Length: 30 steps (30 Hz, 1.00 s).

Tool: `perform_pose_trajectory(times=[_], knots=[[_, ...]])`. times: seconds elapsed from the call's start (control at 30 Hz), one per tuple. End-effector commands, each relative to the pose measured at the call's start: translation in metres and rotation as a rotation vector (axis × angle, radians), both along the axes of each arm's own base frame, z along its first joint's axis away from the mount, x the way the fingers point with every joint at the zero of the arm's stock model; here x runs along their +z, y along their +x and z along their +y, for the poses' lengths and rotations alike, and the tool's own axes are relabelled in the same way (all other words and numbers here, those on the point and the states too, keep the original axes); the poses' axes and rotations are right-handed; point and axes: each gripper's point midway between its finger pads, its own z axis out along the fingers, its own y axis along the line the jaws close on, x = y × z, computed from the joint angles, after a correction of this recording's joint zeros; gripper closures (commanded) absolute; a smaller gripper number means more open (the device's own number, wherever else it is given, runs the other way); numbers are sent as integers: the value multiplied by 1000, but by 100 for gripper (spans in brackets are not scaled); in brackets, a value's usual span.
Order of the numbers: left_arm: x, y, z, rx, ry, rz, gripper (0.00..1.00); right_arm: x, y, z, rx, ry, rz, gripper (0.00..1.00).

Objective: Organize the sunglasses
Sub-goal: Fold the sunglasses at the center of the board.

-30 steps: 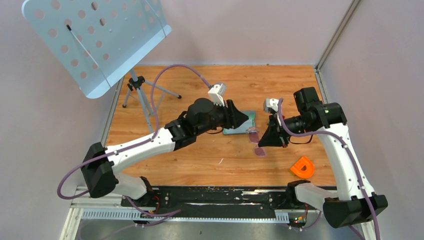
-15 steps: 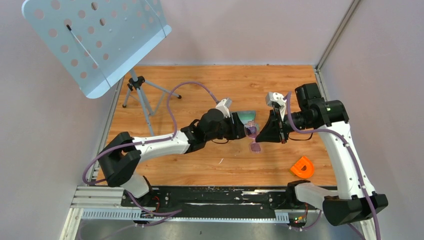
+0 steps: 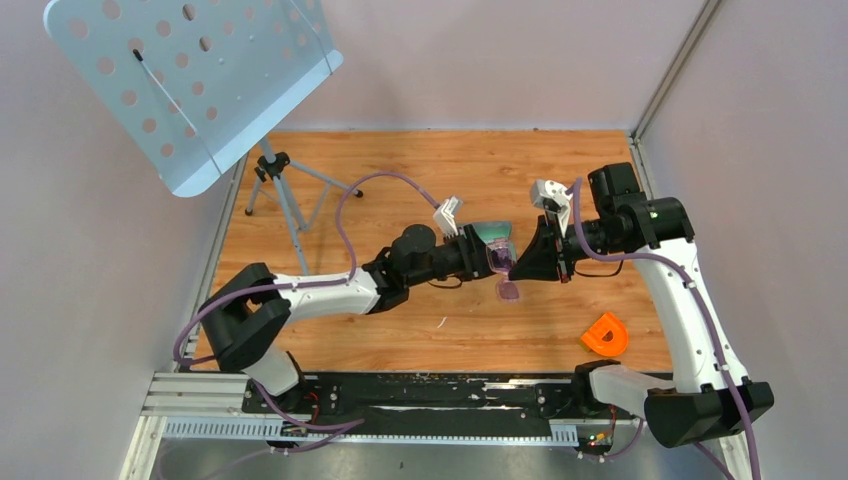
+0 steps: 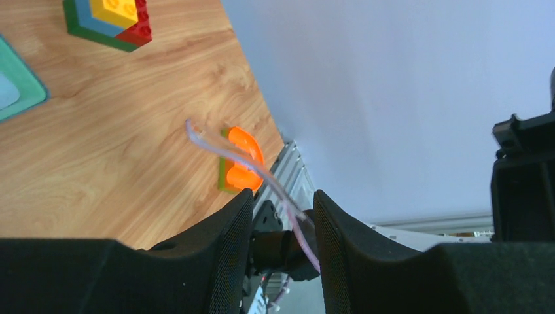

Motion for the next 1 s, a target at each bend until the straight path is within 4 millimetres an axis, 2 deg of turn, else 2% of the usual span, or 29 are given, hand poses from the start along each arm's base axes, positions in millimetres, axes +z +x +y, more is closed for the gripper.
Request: perform_pose_trajectory(times=[0.0, 0.2, 0.33, 0.43, 0.5, 0.57, 0.67, 0.8, 0.97], knots=[[16, -6, 13, 17, -55, -45, 57, 15, 1, 0, -6, 36, -33, 100], [18, 4, 47, 149, 27, -115, 53, 13, 2, -1, -13, 23, -33, 100], [-6, 13, 62, 201, 211, -125, 55, 16, -1, 0, -6, 43, -31, 100], [-26, 15, 60, 196, 260, -100, 56, 22, -3, 2, 1, 66, -27, 100], [-35, 14, 50, 175, 234, -63, 56, 25, -3, 3, 6, 78, -28, 100], [-36, 13, 36, 148, 183, -40, 56, 27, -5, 4, 11, 90, -23, 100], [-28, 13, 16, 111, 96, -38, 55, 28, -6, 5, 19, 109, -8, 100], [-4, 13, -7, 51, -45, -62, 55, 22, -5, 6, 20, 109, 13, 100], [28, 8, -8, 26, -197, -125, 55, 7, 0, 5, 3, 81, 39, 100]])
